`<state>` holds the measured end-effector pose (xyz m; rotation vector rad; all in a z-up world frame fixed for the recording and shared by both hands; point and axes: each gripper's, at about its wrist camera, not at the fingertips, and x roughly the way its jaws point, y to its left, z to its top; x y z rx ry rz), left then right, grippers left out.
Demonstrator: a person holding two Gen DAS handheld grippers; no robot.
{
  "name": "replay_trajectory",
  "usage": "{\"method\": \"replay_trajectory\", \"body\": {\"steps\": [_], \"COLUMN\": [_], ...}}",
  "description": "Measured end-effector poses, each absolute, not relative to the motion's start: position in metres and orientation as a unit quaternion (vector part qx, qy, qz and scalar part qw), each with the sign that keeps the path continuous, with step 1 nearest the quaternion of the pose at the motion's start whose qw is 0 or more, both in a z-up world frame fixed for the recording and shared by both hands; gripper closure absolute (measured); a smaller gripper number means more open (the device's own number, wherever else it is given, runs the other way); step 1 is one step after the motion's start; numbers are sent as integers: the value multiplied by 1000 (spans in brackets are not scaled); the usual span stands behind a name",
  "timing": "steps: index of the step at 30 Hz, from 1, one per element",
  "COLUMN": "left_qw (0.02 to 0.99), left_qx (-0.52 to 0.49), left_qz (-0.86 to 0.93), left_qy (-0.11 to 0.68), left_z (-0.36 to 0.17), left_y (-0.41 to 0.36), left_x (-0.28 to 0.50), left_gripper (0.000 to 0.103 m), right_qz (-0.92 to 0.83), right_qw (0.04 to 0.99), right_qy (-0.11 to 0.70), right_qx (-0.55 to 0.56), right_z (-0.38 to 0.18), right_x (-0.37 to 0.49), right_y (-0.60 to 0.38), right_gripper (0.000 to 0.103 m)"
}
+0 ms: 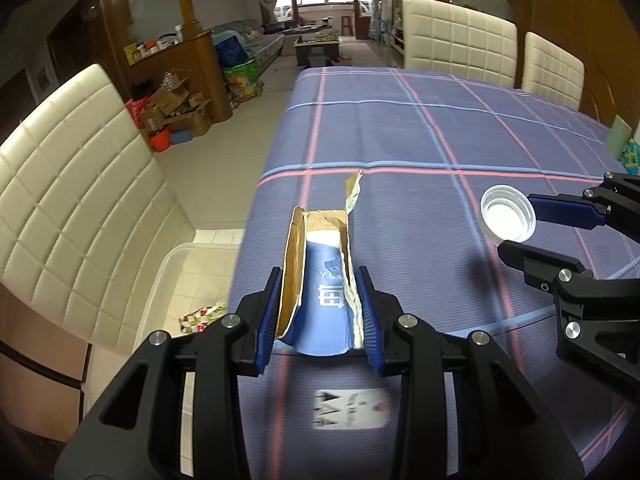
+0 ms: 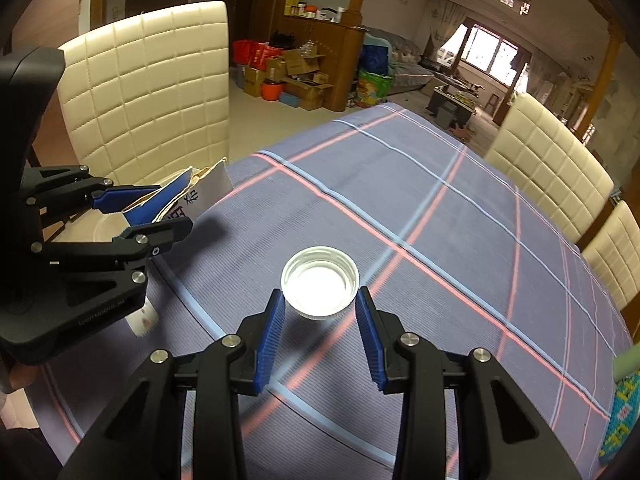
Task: Collect trash
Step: 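Carry the box and white cap over the clear bin with both tools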
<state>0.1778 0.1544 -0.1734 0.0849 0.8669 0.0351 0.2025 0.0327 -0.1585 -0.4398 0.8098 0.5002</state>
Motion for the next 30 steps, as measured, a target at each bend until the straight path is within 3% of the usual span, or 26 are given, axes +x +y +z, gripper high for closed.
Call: {"method": "replay_trajectory", "body": {"steps": [30], "left_qw": [901], "left_qx": [-3], "left_qz": [87], "left_qy": [424], "left_z": [-192], "left_y": [253], "left_x": [171], "left_gripper": [65], "right_qz": [299], "right_qw": [834], "right_qy": [399], "right_qx": [-237], "right_z": [-178], "right_x": [213], "right_y": [144], "right_gripper": [67]}}
